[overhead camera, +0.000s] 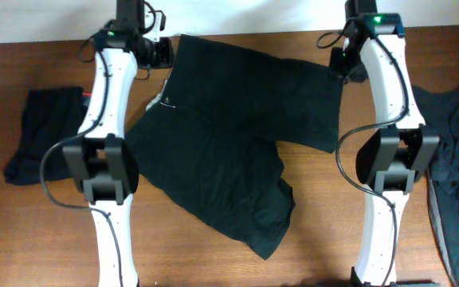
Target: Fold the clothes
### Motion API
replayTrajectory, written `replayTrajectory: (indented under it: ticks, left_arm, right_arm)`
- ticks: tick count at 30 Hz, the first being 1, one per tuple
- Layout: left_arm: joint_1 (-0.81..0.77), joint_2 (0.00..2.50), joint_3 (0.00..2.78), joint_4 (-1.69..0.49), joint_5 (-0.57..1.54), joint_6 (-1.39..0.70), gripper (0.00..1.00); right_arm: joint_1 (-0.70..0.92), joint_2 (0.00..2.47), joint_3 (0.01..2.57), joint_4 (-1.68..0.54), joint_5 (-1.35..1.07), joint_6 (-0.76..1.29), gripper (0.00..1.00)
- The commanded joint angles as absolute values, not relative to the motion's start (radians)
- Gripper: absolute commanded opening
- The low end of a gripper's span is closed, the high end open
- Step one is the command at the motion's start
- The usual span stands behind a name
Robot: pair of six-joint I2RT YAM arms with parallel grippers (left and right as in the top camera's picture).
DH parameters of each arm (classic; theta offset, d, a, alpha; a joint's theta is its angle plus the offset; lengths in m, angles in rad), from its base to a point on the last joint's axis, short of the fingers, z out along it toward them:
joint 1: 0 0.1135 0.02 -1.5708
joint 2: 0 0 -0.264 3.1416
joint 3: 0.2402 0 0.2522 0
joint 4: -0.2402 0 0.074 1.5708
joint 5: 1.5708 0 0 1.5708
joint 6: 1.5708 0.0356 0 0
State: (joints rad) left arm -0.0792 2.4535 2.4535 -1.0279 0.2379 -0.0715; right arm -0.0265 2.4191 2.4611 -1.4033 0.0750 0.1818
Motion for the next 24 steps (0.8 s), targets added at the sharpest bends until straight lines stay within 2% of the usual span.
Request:
replayTrajectory:
  ticks: [1,7,18,24]
  left_arm:
    - [-0.081,2.388,2.481,-1.140,0.236,-0.056,0.00]
    - [-0.083,2.421,2.433,-1.329,0.172,-0.056,0.00]
    - [-0.081,2.441,2.259,-1.281,0.081,-0.056,0.00]
    - [-0.080,2.441,2.163,-1.234,0.081,-0.056,0.00]
  right_arm:
    - [-0.035,2.365,2.470,-1.500,-0.037,0.173,0.04]
    - [-0.034,2.365,2.366,-1.596,-0.058,0.173,0.04]
    - [-0.036,2.365,1.995,-1.322,-0.097,0.171,0.04]
    - [-0.067,2.365,1.956,-1.201,-0.056,0.150,0.04]
